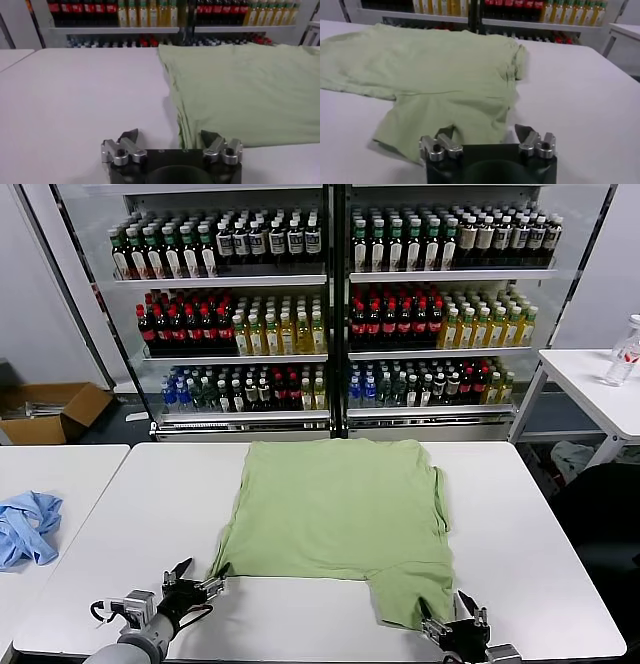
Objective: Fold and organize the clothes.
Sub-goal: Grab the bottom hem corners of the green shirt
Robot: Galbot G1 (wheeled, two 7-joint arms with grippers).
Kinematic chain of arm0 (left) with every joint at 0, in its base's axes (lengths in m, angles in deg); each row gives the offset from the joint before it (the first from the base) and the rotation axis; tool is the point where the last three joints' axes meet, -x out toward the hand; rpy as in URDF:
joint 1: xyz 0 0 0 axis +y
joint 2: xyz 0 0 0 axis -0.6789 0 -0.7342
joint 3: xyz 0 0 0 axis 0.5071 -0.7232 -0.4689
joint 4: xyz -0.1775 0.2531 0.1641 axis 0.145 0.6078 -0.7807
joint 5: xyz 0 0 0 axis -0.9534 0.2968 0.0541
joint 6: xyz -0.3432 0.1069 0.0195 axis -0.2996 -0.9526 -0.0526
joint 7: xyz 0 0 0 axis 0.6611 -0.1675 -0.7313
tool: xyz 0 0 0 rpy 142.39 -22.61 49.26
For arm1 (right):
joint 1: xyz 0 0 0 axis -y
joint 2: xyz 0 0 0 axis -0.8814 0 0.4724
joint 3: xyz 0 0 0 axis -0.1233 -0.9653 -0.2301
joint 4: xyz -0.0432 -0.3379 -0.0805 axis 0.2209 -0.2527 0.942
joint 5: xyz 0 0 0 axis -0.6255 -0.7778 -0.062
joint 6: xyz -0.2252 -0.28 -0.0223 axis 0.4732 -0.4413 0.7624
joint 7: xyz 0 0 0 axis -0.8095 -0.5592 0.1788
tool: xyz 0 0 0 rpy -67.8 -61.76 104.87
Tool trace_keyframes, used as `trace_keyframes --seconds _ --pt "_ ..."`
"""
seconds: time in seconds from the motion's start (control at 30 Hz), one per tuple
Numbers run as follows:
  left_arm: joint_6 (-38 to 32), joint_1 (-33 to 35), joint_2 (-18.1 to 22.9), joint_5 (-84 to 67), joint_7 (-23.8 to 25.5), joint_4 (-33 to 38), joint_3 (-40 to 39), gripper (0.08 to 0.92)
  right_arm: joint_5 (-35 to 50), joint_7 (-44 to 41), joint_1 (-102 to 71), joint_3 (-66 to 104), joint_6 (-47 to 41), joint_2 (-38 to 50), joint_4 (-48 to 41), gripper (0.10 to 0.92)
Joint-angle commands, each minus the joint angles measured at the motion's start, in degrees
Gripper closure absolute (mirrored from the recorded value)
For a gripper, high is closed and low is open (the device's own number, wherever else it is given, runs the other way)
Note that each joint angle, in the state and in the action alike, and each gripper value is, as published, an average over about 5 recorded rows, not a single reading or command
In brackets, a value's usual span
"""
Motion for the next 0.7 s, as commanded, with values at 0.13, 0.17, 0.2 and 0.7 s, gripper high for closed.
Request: trace_keyframes --seconds 0.13,0.17,0.2,0.7 --pt "-0.46 0.05 0.83 6.41 0.83 -1.45 -2.44 0.449 1.98 0.36 0.32 -0.68 0.02 -0.26 -1.11 0.596" --pt "-0.56 0.04 0.81 7.08 0.86 -1.49 -2.6 0.475 2.05 0.23 0.43 -0.73 0.49 -0.27 -1.21 0.63" --pt "-0.62 0.02 0.78 7.58 0.93 -1.5 -2.76 0.501 2.16 0.02 0.52 -0.78 1.02 -0.24 -1.29 0.656" --pt "-3.66 8.24 -0.18 6.04 4.39 8.48 4.45 0.9 1.46 -4.85 -9.47 5.63 2.44 3.1 12.24 0.919"
